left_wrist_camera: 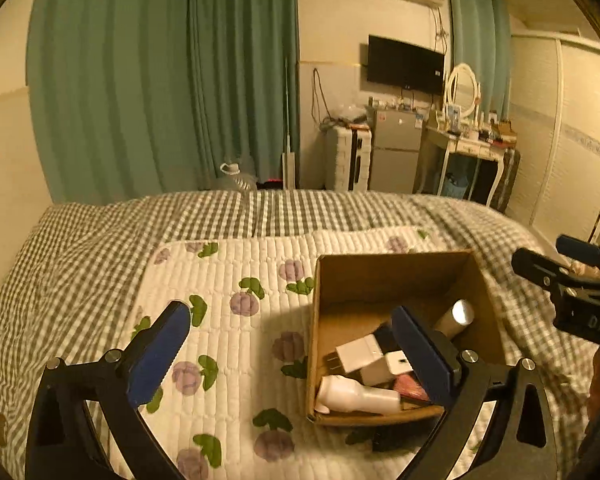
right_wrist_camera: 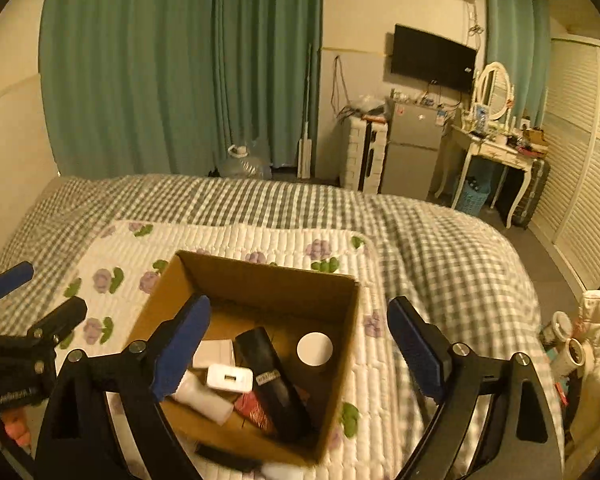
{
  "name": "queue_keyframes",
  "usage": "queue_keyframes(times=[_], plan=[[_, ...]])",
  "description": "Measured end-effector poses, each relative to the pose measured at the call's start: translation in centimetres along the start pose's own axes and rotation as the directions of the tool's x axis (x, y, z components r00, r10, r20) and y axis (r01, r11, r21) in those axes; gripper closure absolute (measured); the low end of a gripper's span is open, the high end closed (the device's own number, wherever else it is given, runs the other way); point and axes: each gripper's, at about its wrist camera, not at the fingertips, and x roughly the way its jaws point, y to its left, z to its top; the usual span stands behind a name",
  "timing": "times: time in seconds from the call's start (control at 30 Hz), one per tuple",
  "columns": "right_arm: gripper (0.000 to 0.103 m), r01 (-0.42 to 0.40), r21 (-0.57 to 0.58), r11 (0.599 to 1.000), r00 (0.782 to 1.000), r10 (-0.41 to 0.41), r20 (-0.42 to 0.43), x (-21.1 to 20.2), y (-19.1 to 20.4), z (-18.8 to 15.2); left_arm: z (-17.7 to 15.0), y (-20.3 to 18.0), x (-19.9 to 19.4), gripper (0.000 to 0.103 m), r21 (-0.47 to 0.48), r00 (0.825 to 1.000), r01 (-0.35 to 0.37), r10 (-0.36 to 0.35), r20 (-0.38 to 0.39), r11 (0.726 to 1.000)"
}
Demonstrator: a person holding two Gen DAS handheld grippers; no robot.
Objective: Organize rigid objects
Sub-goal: 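Carry the bottle and power bank over the box and release them inside, then grasp the blue earbud case with the right tool while the left grasps the black charger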
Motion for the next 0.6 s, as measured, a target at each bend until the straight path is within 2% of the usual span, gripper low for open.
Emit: queue_keyframes(times=[0.17,0.3,0.43,0.6], plan=[[0.009,0.007,-0.001,1.0,1.0,-0.007,0.017,-5.1,-0.1,-1.4,-1.1,-0.9,-3.1,0.0,0.018,1.0,0.002,-0.002,0.005,1.0],[0.009,0.001,0.018,1.0,1.0,-0.001,-0.001,-6.9,-0.2,-3.7,-2.9,-1.5,-3.8,0.0,0.009,1.0,0.003,-0.003,-0.017,1.0],[0.009,-0.004,0.029,1.0,1.0,0.004,-0.028,-6.8,-0.2,-6.5,-5.2,-2.0,-2.8,0.0,0.004,0.999,0.003,-0.002,-0.049,1.0],[0.009,0.011,0.057,0.998,0.996,-0.006,-0.093,-3.8,-0.8,-11.2,-8.8,-3.1,0.4,0.0,0.032,0.993,-0.001,0.005,-0.115,0.999]])
